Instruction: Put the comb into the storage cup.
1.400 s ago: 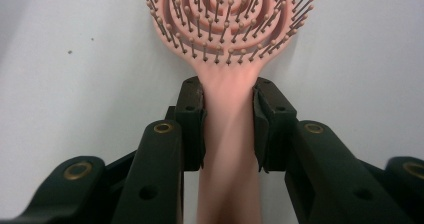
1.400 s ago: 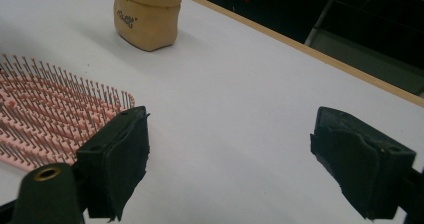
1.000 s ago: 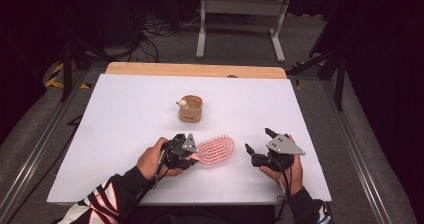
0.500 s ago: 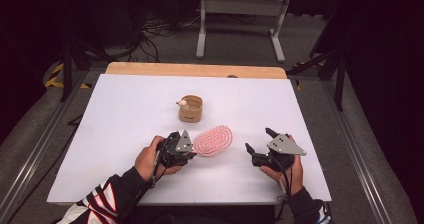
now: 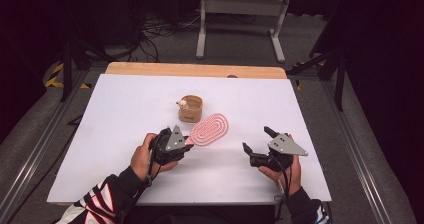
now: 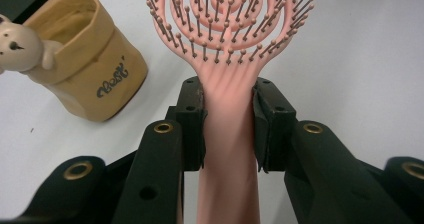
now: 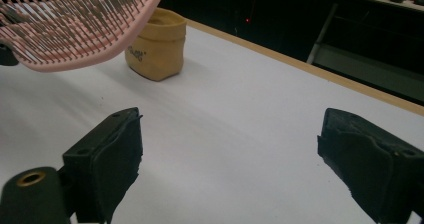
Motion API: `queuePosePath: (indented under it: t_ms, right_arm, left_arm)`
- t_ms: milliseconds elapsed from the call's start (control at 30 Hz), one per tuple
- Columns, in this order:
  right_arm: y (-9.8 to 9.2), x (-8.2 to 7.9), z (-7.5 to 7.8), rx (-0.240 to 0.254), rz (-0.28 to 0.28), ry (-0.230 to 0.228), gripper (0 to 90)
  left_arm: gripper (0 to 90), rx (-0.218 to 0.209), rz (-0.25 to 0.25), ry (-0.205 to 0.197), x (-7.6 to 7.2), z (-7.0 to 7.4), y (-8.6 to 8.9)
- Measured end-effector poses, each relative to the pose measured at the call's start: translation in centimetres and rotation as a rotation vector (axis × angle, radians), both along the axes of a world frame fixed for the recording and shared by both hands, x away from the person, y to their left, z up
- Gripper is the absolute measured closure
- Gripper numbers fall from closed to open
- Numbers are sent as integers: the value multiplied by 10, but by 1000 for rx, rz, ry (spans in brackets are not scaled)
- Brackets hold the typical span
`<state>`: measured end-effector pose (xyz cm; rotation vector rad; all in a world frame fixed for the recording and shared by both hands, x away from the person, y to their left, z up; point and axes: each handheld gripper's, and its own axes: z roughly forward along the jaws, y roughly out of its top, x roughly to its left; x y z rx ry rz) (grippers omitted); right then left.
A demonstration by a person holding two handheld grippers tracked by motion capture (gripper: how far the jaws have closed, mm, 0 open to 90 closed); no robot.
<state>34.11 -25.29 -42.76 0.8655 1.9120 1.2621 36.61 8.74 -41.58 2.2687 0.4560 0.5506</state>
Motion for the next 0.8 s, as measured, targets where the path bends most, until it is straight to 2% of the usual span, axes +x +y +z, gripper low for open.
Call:
queuePosePath:
  t_ms: [100, 267, 533, 633, 667, 733, 800]
  right_arm:
    - [2, 0, 2, 21, 10, -3, 102]
    - [8, 0, 7, 56, 22, -12, 101]
    - [22, 6, 17, 118, 61, 4, 89]
    - [31, 10, 24, 149, 81, 9, 75]
    - [33, 12, 26, 163, 94, 14, 72]
    - [37, 14, 30, 192, 109, 21, 70]
    - [39, 16, 32, 194, 114, 23, 67]
  left_arm:
    - [699, -20, 8, -4, 0, 1, 2]
    - [699, -69, 27, -42, -1, 2, 5]
    - [699, -105, 46, -69, -2, 1, 4]
    - [700, -147, 59, -84, -3, 0, 5]
    - [699, -147, 59, -84, -3, 0, 5]
    - [699, -193, 83, -112, -5, -2, 7]
    - [699, -206, 93, -123, -6, -4, 6]
